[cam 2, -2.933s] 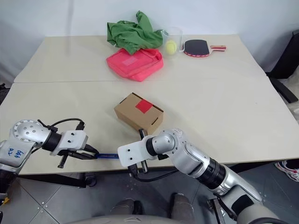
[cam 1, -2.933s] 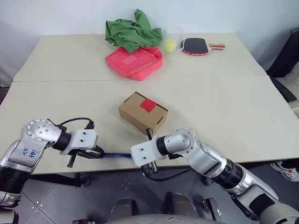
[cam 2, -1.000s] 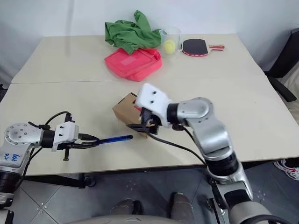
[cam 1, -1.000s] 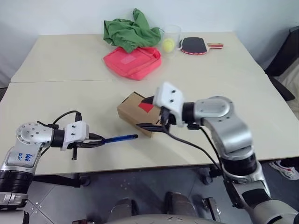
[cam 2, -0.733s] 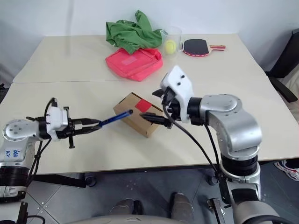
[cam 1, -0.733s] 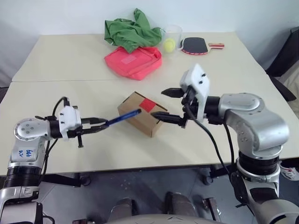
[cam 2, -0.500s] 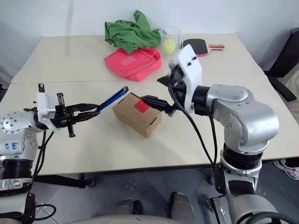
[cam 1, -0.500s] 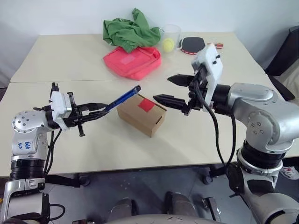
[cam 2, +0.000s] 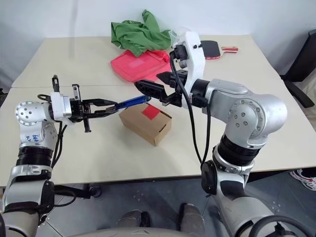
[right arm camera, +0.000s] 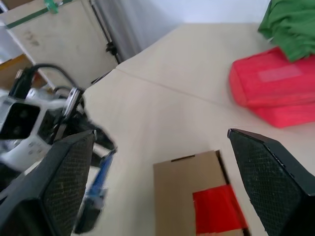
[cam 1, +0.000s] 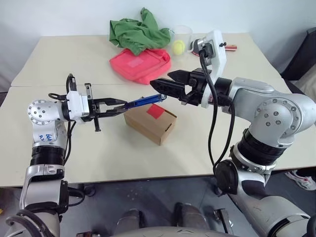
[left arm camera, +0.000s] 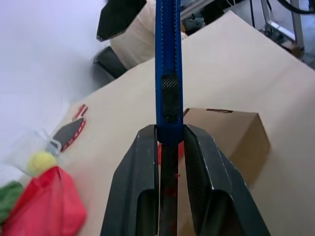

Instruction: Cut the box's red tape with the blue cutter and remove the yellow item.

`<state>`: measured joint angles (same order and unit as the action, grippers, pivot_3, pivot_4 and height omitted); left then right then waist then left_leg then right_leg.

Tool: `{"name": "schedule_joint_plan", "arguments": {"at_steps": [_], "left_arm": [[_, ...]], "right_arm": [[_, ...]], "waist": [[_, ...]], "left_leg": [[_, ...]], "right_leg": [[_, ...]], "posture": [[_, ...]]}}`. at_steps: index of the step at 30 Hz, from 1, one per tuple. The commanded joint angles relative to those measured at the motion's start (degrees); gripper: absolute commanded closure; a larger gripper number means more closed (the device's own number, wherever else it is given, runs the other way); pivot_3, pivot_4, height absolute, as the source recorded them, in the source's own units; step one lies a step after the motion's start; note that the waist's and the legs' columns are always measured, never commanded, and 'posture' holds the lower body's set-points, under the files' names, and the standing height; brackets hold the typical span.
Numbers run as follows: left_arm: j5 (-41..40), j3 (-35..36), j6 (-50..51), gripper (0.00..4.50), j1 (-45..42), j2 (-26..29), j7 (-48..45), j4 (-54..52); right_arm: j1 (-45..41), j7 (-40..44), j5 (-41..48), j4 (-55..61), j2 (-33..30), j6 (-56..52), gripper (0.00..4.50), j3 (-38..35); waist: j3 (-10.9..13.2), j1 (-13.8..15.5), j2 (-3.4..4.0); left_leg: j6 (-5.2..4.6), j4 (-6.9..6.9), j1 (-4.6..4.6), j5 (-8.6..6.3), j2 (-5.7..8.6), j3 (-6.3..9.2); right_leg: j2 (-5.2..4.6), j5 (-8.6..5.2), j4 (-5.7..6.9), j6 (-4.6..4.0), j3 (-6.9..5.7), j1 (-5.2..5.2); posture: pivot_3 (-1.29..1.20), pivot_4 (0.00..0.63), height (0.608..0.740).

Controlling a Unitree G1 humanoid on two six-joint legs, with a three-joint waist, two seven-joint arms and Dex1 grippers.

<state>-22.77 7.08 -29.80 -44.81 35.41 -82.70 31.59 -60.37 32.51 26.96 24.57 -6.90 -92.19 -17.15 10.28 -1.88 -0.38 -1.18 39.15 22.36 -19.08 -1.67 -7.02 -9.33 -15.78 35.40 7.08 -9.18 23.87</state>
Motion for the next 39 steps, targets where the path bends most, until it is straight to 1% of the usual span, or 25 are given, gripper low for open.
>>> {"name": "schedule_joint_plan", "arguments": {"at_steps": [1, 5, 8, 13, 19, 28, 31, 39], "left_arm": [[0.69, -0.09, -3.64, 4.11, -1.49, 0.15, -0.99, 2.31], [0.75, -0.48, -4.88, 4.11, -2.09, 0.11, -1.75, 3.78], [1.2, -0.59, -5.88, 4.11, -2.78, 0.13, -1.33, 4.92], [0.79, -0.62, -5.73, 4.11, -2.93, -0.02, -1.31, 4.74], [0.48, -0.66, -5.41, 4.11, -2.61, -0.07, -1.35, 3.86], [0.22, -0.58, -5.01, 4.11, -2.04, 0.0, -1.3, 3.04], [0.02, -0.55, -4.89, 4.11, -1.79, -0.05, -1.37, 2.64], [-0.09, -0.49, -4.6, 4.11, -0.93, 0.11, -1.37, 1.75]], "right_arm": [[-0.49, 0.42, 5.59, 0.74, -1.7, -0.31, 0.0, 1.35], [-0.34, -0.37, 9.39, -0.12, -3.77, -0.31, 0.0, 3.21], [0.3, -0.29, 12.25, -0.91, -6.9, -0.31, 0.0, 6.6], [1.17, -2.1, 13.74, -1.36, -9.73, -0.31, 0.0, 9.88], [1.55, -4.12, 14.06, -1.59, -8.88, -0.3, 0.0, 9.44], [1.07, -4.93, 14.28, -2.67, -8.04, 0.36, 0.0, 9.22], [0.46, -5.25, 13.92, -3.9, -7.57, 1.07, 0.52, 9.28], [-1.64, -5.4, 14.64, -6.45, -6.23, 2.24, 3.33, 8.47]], "waist": [[0.0, -0.12, 0.0], [0.0, -0.1, 0.0], [0.0, 0.02, 0.0], [0.0, 0.02, 0.0], [0.0, 0.04, -0.01], [0.0, 0.05, -0.01], [0.0, 0.05, -0.01], [0.0, 0.03, -0.01]], "left_leg": [[0.0, -0.01, 0.0, 0.0, 0.0, 0.0], [0.0, -0.01, 0.01, 0.0, 0.0, 0.02], [0.0, 0.0, 0.01, 0.0, 0.0, 0.02], [-0.01, 0.0, 0.01, 0.0, -0.01, 0.02], [-0.01, 0.0, 0.01, 0.0, -0.02, 0.02], [-0.01, 0.0, 0.01, 0.0, -0.02, 0.02], [-0.01, 0.0, 0.01, 0.0, -0.02, 0.02], [-0.01, -0.01, 0.02, 0.0, -0.03, 0.03]], "right_leg": [[0.0, 0.0, 0.0, 0.0, 0.0, 0.0], [0.0, 0.0, -0.01, 0.0, -0.01, 0.0], [0.0, 0.0, -0.03, 0.0, 0.0, 0.0], [-0.01, 0.0, -0.06, 0.01, 0.0, -0.01], [0.0, 0.0, -0.06, 0.01, 0.0, -0.01], [0.0, 0.0, -0.06, 0.01, 0.0, -0.01], [0.0, 0.0, -0.06, 0.01, 0.0, -0.01], [0.0, 0.0, -0.07, 0.01, -0.01, 0.0]], "posture": [[0.0, 0.15, 0.74], [0.0, 0.15, 0.74], [0.0, 0.15, 0.74], [0.0, 0.15, 0.74], [0.0, 0.15, 0.74], [0.0, 0.15, 0.74], [0.0, 0.15, 0.74], [0.0, 0.15, 0.74]]}}
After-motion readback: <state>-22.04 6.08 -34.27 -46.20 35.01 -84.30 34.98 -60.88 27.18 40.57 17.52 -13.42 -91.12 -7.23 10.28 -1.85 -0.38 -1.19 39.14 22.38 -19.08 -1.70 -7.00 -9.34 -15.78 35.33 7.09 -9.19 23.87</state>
